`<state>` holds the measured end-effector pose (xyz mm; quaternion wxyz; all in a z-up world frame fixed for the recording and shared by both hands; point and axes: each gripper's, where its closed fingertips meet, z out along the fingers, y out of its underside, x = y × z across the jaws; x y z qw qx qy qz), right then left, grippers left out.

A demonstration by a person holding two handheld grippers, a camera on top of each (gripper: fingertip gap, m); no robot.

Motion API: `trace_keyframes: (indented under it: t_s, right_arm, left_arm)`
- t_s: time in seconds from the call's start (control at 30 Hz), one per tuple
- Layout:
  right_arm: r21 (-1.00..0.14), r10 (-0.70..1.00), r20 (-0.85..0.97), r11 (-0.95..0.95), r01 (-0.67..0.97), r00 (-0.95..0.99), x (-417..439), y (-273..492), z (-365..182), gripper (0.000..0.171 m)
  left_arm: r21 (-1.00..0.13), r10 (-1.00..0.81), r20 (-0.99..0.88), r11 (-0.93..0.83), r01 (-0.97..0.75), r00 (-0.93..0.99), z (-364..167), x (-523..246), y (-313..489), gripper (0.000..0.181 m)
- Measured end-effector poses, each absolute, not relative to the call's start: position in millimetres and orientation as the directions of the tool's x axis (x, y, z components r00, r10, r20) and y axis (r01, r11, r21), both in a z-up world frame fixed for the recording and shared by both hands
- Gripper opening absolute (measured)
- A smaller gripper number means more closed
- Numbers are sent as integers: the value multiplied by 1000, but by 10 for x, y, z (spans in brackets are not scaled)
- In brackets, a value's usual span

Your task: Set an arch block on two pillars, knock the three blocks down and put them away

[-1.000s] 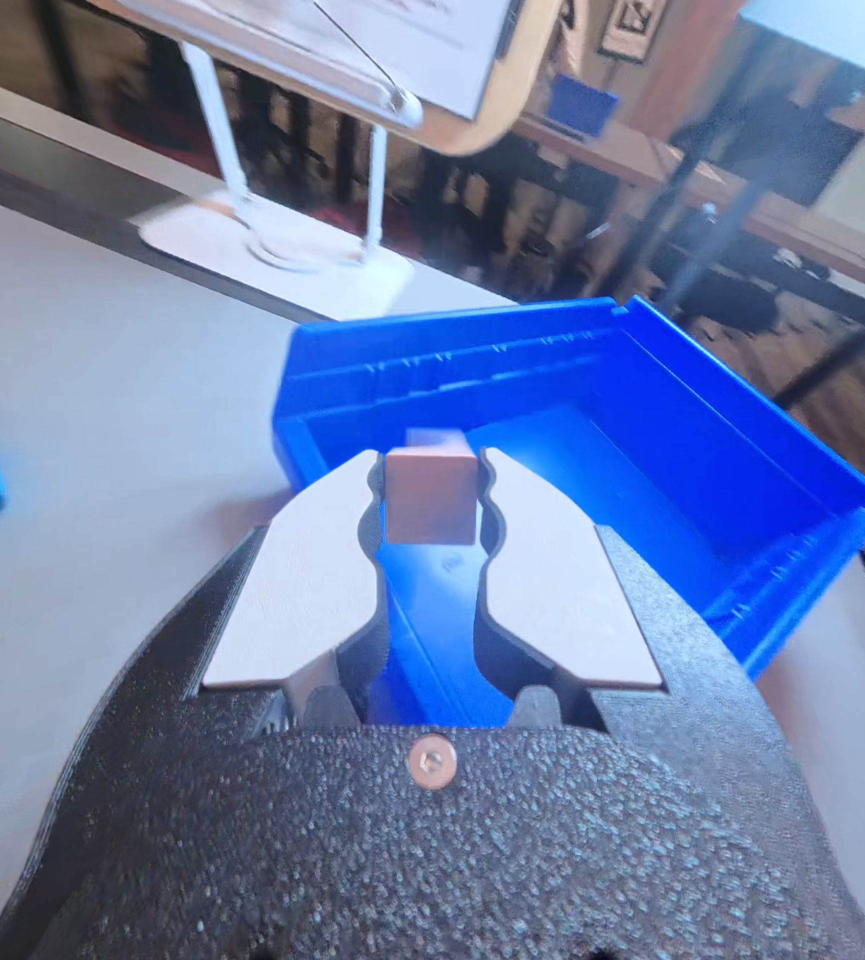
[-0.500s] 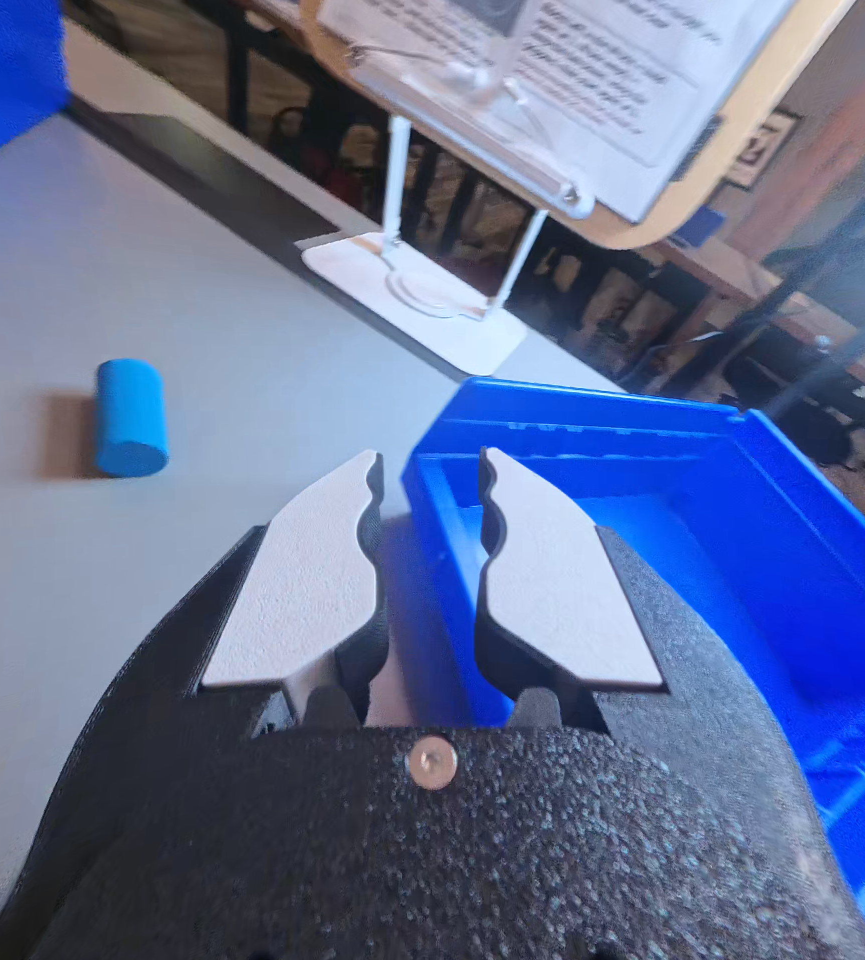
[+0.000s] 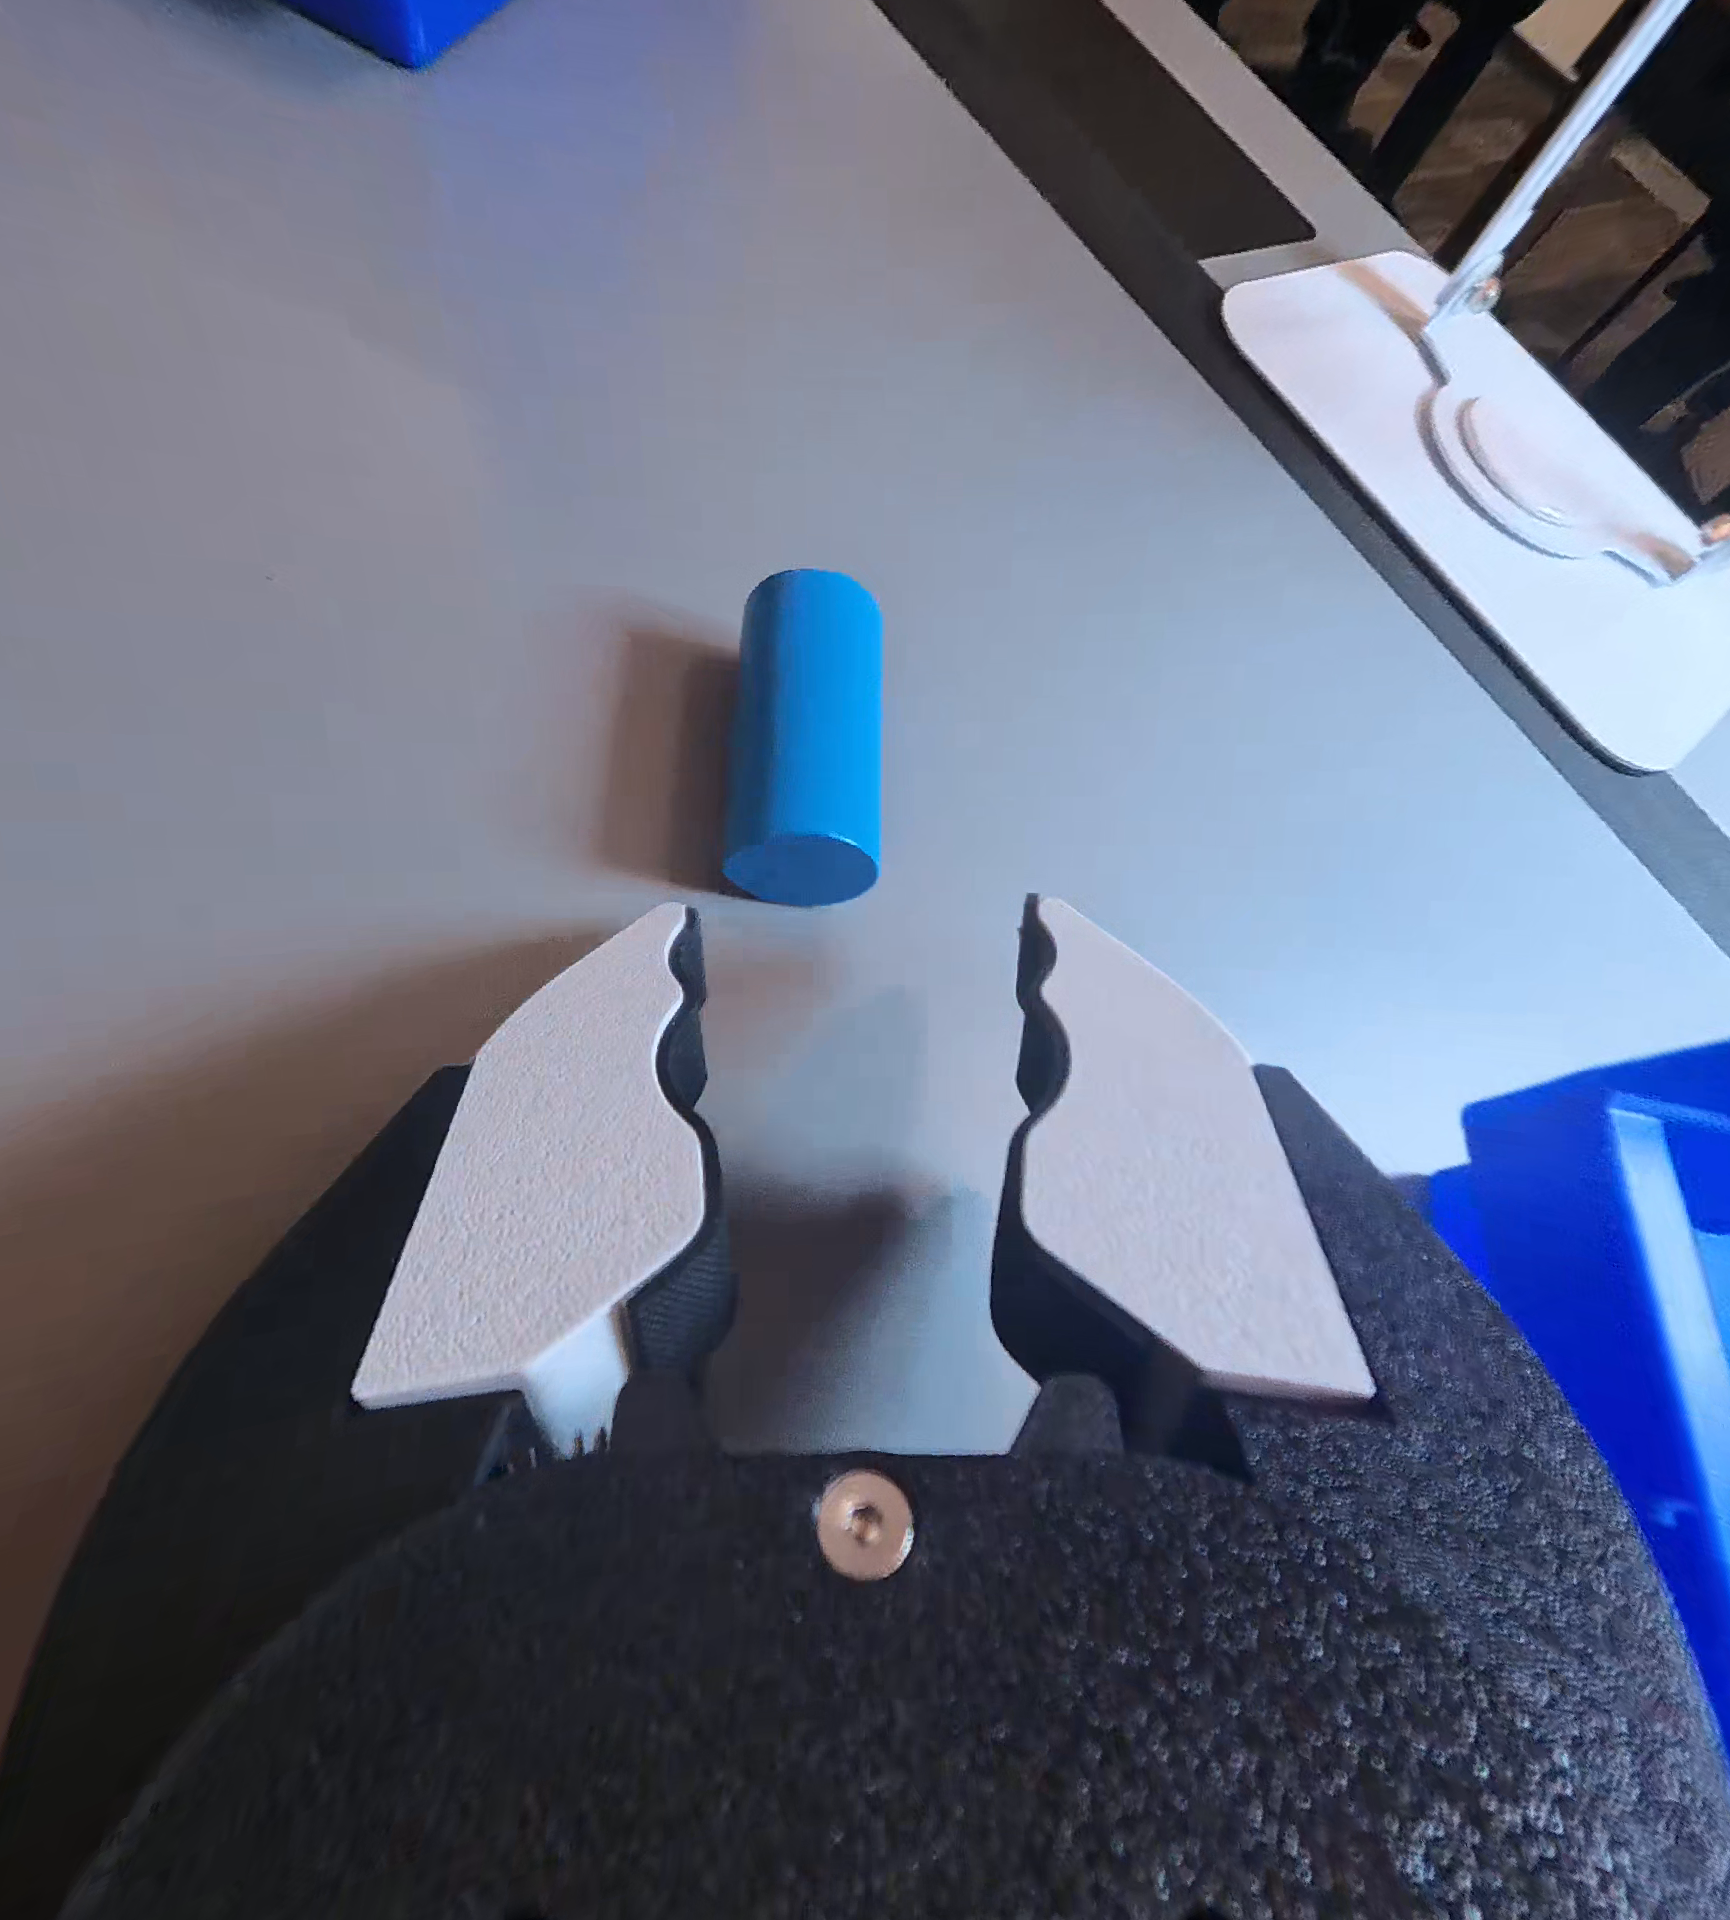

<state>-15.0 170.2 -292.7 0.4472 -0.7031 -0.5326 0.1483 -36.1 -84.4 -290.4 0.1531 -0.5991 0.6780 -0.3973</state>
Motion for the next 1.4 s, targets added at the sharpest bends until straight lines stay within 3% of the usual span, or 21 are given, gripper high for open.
trace_keyframes:
  t_s: [0.1,0.17,0.2,0.27,0.47,0.7,0.9,1.0,1.07,1.13,1.2,1.27,1.33,1.4]
  right_arm:
    - [-771,878,291,-20,636,380,-265,1725,-2973,59]
    - [-770,882,280,-30,637,379,-345,1727,-2982,58]
    - [-769,885,273,-34,638,376,-383,1723,-2989,55]
    - [-766,901,249,-41,642,354,-449,1691,-3015,33]
    - [-797,871,295,-3,604,394,-363,1771,-2771,32]
    - [-818,410,522,-10,576,748,756,2491,-1942,31]
    - [-756,157,621,-138,640,768,1654,2785,-1892,29]
    - [-812,259,551,-52,581,793,1447,2683,-1811,34]
    - [-903,519,381,34,428,765,945,2405,-1767,37]
    - [-975,796,156,29,221,585,409,1921,-1682,42]
    - [-995,946,-50,-73,61,321,30,1402,-1569,48]
    - [-980,977,-199,-199,-16,80,-206,970,-1486,53]
    - [-963,961,-268,-268,15,-62,-372,674,-1522,60]
    - [-959,948,-282,-275,68,-144,-474,469,-1593,50]
  left_arm:
    - [-647,-937,223,63,-760,-268,-3042,-393,-932,39]
    - [-634,-947,172,104,-766,-271,-3037,-387,-906,35]
    - [-649,-950,146,119,-752,-276,-3008,-367,-889,35]
    - [-712,-956,113,113,-693,-271,-2892,-300,-833,33]
    - [-912,-996,17,21,-411,-90,-2340,-226,-364,33]
    - [-977,-949,27,-92,-192,315,-2056,-505,436,33]
    - [-992,-896,19,-72,-104,444,-1912,-599,614,32]
    - [-997,-856,-52,15,-76,514,-1792,-643,653,32]
    - [-987,-800,-158,115,-111,579,-1720,-689,682,32]
    - [-963,-738,-271,214,-167,618,-1664,-709,679,33]
    - [-935,-693,-354,285,-212,628,-1629,-693,648,33]
    - [-901,-656,-432,346,-262,619,-1626,-655,607,33]
    - [-852,-614,-522,410,-325,592,-1647,-595,557,33]
    - [-803,-580,-594,459,-379,557,-1685,-528,511,33]
